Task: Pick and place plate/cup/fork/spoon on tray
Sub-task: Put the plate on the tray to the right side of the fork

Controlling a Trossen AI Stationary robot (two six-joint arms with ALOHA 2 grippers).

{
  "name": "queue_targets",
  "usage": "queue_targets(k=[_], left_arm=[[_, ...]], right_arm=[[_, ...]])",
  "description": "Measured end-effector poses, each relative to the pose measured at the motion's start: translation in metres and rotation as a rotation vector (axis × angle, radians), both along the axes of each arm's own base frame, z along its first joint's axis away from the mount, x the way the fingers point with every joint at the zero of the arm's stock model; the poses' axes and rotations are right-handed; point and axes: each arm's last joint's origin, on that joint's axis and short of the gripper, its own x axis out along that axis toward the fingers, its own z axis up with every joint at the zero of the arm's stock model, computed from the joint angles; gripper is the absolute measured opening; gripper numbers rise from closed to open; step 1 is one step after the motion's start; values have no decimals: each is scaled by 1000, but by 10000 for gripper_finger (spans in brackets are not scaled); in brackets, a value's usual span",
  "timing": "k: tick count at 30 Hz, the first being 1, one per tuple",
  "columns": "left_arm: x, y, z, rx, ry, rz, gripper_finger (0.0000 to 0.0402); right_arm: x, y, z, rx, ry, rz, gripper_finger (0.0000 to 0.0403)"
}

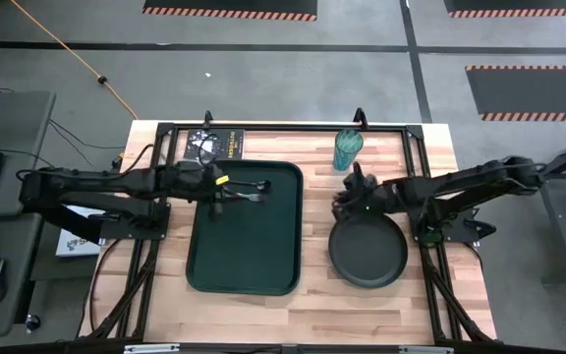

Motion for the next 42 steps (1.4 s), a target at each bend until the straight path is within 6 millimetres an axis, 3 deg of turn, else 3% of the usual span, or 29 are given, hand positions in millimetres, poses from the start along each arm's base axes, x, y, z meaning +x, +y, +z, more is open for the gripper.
queue_targets(k=[7,11,15,22,29,42], left_arm=[[-7,-16,2,-18,-224,-50,0],[-6,-19,1,-13,-246,-60,0],[-5,-21,0,6,-238,-27,0],[-4,-27,-3,46,-219,-32,0],[-1,-31,-8,92,-187,40,0],[-1,-31,-8,97,-188,48,0]], right_arm=[[-32,28,-3,176,323,-41,199],[-49,40,-6,215,434,-97,235],[-61,44,-7,185,492,-164,242],[-63,42,-12,178,486,-210,243],[-72,23,-43,226,573,-310,243],[-66,0,-46,239,607,-234,243]])
